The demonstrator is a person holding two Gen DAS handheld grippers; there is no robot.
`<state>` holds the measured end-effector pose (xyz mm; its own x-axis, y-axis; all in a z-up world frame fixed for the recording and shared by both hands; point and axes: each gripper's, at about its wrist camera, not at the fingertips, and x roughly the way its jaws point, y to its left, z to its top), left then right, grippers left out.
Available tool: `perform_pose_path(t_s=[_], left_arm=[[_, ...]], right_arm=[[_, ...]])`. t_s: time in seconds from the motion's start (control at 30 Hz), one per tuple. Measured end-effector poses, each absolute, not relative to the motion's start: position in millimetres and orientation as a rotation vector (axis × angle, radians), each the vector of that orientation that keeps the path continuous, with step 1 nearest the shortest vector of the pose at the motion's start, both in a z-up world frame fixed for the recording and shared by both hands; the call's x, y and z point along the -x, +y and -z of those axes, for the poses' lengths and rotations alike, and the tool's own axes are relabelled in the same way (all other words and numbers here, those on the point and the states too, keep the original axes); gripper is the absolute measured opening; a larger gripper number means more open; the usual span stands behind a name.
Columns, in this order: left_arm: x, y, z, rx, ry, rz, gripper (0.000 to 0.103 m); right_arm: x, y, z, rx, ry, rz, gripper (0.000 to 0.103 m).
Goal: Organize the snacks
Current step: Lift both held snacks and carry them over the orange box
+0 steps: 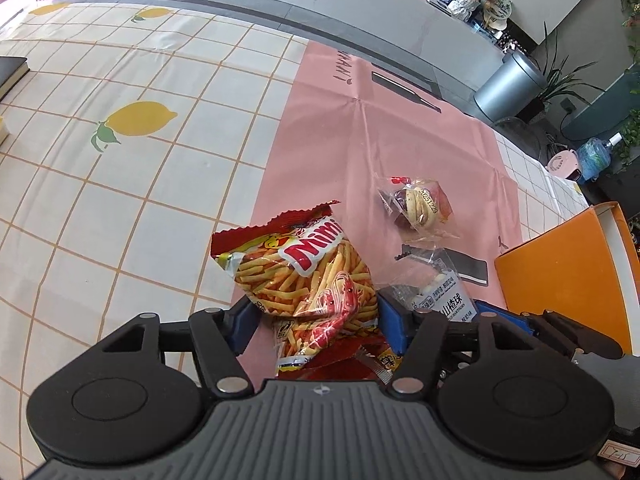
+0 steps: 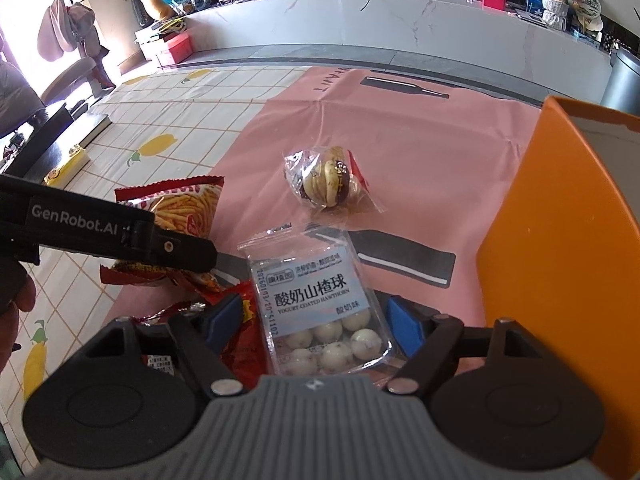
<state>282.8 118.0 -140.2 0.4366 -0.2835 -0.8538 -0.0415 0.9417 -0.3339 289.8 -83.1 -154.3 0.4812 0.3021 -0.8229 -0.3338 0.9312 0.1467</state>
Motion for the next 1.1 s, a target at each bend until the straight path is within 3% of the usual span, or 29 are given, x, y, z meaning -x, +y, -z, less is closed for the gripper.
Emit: perform_pose_path(t_s=[0.17, 0.43, 1.1], left_arm=[[-279, 121, 138, 0.311, 1.096, 0.154, 0.06], [-260, 126, 114, 0.28, 1.041, 0.176, 0.057], [-187, 102, 46, 0.201, 0.984, 0.224, 0.057]], right_arm=[[-289, -82, 153, 0.052, 0.992, -0.377, 0.065], [-290, -75, 146, 0.077, 1.002, -0.347, 0.059], [-202, -93, 72, 0.0, 0.936, -0.35, 0.058]])
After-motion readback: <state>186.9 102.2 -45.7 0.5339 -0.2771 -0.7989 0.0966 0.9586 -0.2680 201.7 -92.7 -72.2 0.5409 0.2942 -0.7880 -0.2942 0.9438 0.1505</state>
